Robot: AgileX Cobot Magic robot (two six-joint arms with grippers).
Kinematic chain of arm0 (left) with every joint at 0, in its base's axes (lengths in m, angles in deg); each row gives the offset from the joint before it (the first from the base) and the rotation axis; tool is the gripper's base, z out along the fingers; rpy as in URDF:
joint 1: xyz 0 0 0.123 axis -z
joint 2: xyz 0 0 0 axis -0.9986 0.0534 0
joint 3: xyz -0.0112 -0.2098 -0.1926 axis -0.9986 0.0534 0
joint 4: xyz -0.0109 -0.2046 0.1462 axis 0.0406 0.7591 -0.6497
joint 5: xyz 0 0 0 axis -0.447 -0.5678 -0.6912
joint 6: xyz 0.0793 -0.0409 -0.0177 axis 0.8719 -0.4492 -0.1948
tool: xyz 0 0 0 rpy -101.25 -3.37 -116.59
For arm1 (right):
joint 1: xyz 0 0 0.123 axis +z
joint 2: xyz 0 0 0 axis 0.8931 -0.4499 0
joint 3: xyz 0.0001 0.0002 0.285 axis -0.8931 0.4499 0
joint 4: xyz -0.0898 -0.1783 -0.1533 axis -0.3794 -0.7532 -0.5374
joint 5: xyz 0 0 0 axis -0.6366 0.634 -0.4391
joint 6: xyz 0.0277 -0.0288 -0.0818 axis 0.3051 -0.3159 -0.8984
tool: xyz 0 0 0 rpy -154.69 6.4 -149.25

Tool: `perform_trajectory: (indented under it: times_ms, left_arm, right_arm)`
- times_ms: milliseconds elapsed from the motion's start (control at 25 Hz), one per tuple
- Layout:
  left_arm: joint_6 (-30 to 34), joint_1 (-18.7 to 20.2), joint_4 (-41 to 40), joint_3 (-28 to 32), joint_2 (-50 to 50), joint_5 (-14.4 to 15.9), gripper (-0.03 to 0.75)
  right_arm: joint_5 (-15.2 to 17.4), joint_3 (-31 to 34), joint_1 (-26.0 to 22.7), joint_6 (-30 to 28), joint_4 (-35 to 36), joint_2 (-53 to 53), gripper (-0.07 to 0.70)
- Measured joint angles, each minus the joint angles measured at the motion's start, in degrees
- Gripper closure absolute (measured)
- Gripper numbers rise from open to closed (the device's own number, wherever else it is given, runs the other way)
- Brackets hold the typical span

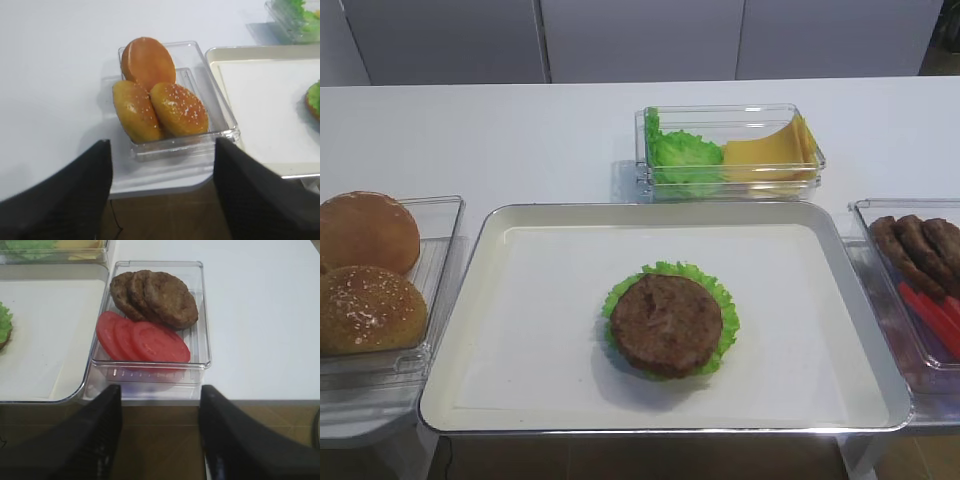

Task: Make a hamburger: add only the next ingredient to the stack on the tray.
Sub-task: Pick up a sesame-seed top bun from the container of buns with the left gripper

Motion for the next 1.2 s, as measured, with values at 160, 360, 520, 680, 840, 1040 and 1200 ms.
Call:
perform_trajectory:
  times_ms: [160, 360, 520, 680, 840, 1040, 1200]
  left_arm:
    - [0.0, 0.0, 0.27, -3.1, 6.75, -2.68, 0.269]
    - [-0.44, 0.0, -0.54, -6.94, 19.53, -10.16, 0.272]
    - [-2.43, 0.0, -0.78, -11.54, 31.36, -11.07, 0.272]
    - [-3.03, 0.0, -0.86, -16.05, 42.35, -11.37, 0.272]
    - [-6.29, -2.15, -0.58, -18.97, 52.2, -9.97, 0.272]
    - [-3.75, -11.32, 7.39, -19.22, 60.55, -8.45, 0.272]
    - [9.81, -16.78, 15.79, -19.22, 63.3, -6.52, 0.272]
  right_arm:
    - [0.0, 0.0, 0.0, 0.0, 0.0, 0.0, 0.281]
    - [0.0, 0.0, 0.0, 0.0, 0.0, 0.0, 0.318]
    - [0.0, 0.0, 0.0, 0.0, 0.0, 0.0, 0.34]
    - [0.0, 0.0, 0.0, 0.0, 0.0, 0.0, 0.351]
    - [0.0, 0.0, 0.0, -0.11, 0.0, 0.0, 0.358]
    - [0.0, 0.0, 0.0, -0.82, 0.0, 0.0, 0.36]
    - [0.0, 0.0, 0.0, -0.8, 0.0, 0.0, 0.36]
